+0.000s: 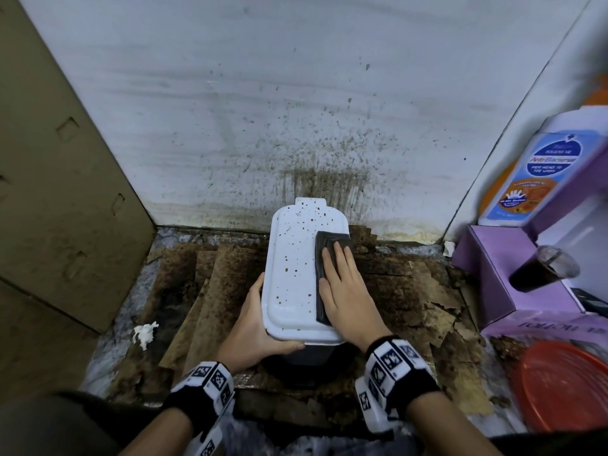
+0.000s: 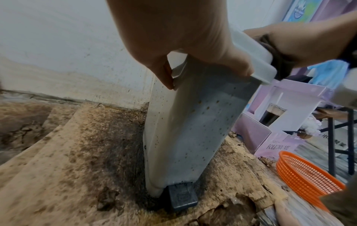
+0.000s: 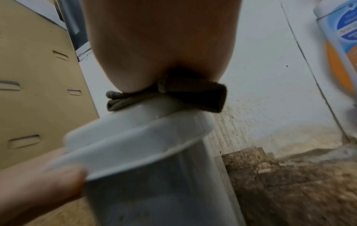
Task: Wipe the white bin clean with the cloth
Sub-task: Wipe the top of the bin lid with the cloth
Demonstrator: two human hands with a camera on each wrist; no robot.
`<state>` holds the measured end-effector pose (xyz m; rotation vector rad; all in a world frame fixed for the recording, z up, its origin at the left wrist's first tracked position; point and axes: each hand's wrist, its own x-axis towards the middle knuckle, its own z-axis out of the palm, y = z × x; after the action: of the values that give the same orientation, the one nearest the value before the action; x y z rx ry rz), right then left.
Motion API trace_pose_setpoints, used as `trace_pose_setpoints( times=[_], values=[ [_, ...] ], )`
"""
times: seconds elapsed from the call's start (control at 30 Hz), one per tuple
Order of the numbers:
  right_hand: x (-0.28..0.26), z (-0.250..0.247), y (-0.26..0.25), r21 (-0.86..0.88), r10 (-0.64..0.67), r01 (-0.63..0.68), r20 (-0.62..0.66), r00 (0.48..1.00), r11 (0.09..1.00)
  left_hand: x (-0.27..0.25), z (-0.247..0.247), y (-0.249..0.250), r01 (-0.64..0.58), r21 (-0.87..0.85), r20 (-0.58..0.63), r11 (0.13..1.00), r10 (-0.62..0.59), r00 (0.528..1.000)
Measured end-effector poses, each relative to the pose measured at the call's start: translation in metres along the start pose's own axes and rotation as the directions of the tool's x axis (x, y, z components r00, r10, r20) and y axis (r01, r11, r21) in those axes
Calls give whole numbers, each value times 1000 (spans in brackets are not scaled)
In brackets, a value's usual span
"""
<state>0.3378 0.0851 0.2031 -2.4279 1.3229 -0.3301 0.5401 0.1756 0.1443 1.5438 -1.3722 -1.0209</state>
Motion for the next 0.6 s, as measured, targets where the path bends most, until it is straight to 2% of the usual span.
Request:
trace_pose_setpoints(
  times=[0.13, 0.27, 0.47, 0.6],
  values=[
    [-43, 13, -10, 13, -27, 29, -111, 993, 1000, -1, 2, -1, 2, -10, -6, 1000, -3, 1000],
    [-51, 19, -11, 8, -31, 33, -158, 987, 999, -1, 3, -1, 4, -25, -9, 1000, -4, 1000],
    [-10, 2, 0, 10, -4, 4, -38, 999, 1000, 1, 2, -1, 7, 13, -15, 1000, -7, 1000],
    [28, -8, 12, 80, 32, -37, 66, 997, 996, 2, 1, 3, -4, 8, -10, 1000, 5, 1000]
  ],
)
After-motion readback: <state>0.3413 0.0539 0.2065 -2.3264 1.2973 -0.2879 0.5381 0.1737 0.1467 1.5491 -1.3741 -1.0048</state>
